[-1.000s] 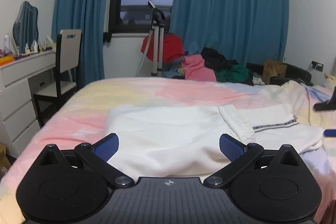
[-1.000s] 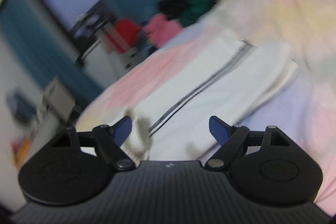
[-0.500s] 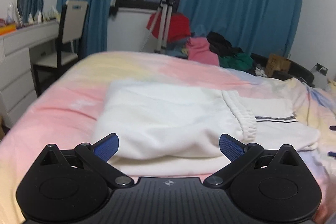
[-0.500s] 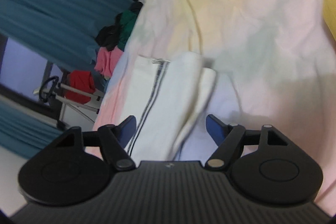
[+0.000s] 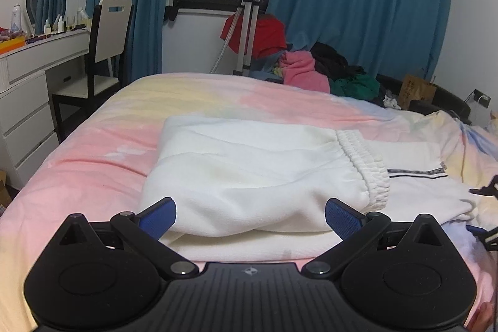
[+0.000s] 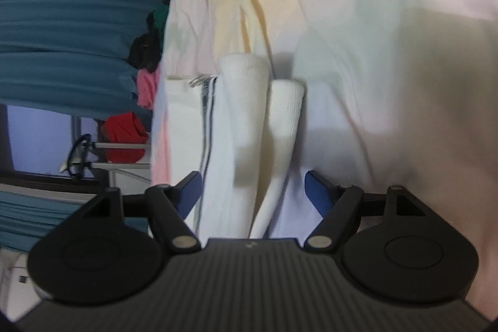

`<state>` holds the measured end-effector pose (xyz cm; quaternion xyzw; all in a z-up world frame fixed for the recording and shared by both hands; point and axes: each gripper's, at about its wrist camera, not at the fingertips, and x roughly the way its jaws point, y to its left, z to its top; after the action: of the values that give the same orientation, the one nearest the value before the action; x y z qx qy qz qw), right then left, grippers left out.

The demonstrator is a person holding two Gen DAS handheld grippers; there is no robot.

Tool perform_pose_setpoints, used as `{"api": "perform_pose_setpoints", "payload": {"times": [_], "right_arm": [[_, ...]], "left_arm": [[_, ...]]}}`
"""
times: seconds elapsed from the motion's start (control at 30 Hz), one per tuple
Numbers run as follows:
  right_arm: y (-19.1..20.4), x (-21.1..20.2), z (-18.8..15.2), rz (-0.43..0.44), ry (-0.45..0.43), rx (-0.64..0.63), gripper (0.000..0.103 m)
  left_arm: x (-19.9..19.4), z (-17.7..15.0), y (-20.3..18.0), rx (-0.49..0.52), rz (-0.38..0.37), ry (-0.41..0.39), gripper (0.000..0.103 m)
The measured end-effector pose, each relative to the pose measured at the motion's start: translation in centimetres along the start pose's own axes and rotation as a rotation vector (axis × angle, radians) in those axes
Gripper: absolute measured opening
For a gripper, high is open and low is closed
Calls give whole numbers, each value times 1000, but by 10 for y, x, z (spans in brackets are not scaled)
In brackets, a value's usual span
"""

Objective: Fold clothes

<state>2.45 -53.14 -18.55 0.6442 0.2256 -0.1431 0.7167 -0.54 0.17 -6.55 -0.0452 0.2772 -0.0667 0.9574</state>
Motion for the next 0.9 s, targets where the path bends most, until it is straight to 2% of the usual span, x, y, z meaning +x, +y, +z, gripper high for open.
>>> {"api": "perform_pose_setpoints", "payload": {"times": [0.1, 0.23, 0.3, 0.37, 0.43, 0.53, 0.67, 0.7, 0.77, 0.87, 0.9], "right_arm": [[17, 4, 4, 45, -41, -111, 73], [39, -5, -5, 157, -99, -224, 72], [43, 5, -7, 99, -67, -233, 72], [35, 21, -7, 16, 12, -192, 72], [29, 31, -9, -10, 45, -183, 72], [36, 34, -8, 27, 12, -210, 73], [57, 37, -7, 126, -43, -252, 73], [62, 42, -10, 104, -47, -279, 73], [67, 58, -13, -15, -47, -333, 72], [65, 70, -13, -96, -57, -372, 48], [66, 68, -13, -106, -72, -382, 29]], "left_arm": [[0, 3, 1, -11, -13, -8, 103], [1, 7, 3, -27, -19, -17, 103], [3, 8, 5, -42, -21, -17, 103], [5, 9, 8, -60, -23, -12, 103], [7, 9, 9, -74, -20, -5, 103], [12, 10, 11, -82, -15, 0, 103], [21, 13, 10, -66, 11, -3, 103], [23, 13, 10, -57, 24, -7, 103], [33, 15, 11, -37, 51, -1, 103], [51, 19, 13, 1, 99, 2, 103], [57, 20, 13, 15, 117, 1, 103]]}}
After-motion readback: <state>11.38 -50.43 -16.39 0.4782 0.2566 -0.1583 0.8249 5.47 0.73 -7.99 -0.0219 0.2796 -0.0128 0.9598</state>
